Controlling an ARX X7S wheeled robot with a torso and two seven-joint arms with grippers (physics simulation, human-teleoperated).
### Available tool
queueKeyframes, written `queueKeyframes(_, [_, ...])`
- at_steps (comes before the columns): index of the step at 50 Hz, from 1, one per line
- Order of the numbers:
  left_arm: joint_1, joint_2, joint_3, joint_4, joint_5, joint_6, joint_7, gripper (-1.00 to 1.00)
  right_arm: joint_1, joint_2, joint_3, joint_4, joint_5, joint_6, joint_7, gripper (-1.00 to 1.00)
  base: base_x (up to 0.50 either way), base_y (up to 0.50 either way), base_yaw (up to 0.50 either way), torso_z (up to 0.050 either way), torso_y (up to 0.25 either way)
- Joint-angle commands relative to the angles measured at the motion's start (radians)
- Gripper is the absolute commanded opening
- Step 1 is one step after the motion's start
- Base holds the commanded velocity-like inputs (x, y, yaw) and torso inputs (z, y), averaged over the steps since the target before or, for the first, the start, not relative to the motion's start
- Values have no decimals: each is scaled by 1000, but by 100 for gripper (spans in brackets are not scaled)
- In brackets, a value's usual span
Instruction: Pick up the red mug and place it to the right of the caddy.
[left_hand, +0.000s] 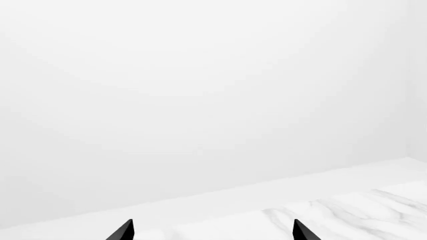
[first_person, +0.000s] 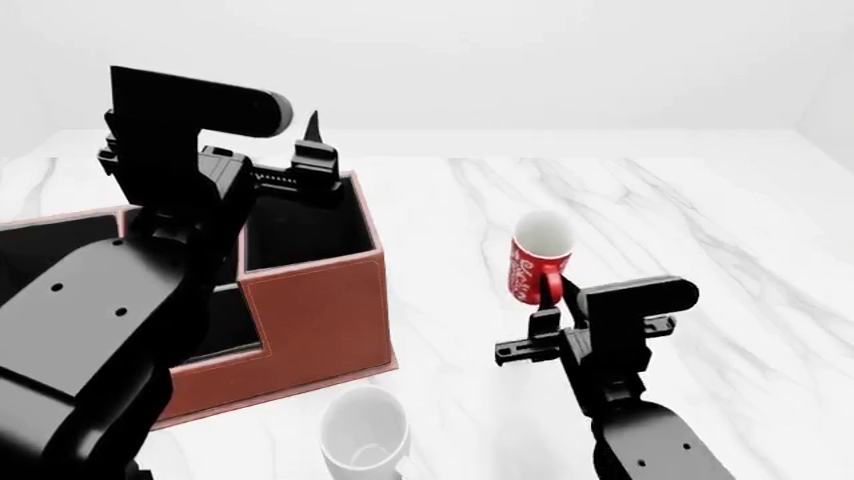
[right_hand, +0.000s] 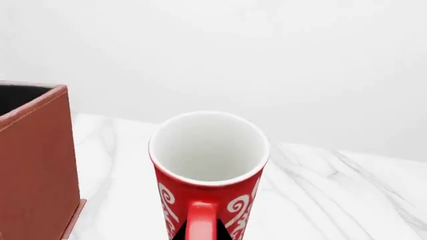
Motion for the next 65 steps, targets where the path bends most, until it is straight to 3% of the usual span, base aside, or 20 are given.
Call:
queueKeyframes(1, [-5,19,-22,-28,22,20,21,100,288,-114,-70,207,-42,91,-83,-100,0,0,0,0,0])
queueKeyframes(12, [-5,12,-25,-32,17,23,20,100,471,-274,-153,697,-114,-104,-87,-100,0,0,0,0,0])
queueKeyframes(27, [0,12,-24,-29,10,25,13,100,481,-309,-247,917,-111,-237,-62,-100,0,0,0,0,0])
queueKeyframes(65, [4,-2,-30,-26,-9,26,0,100,444,-287,-375,1010,-4,-263,-43,-100,0,0,0,0,1])
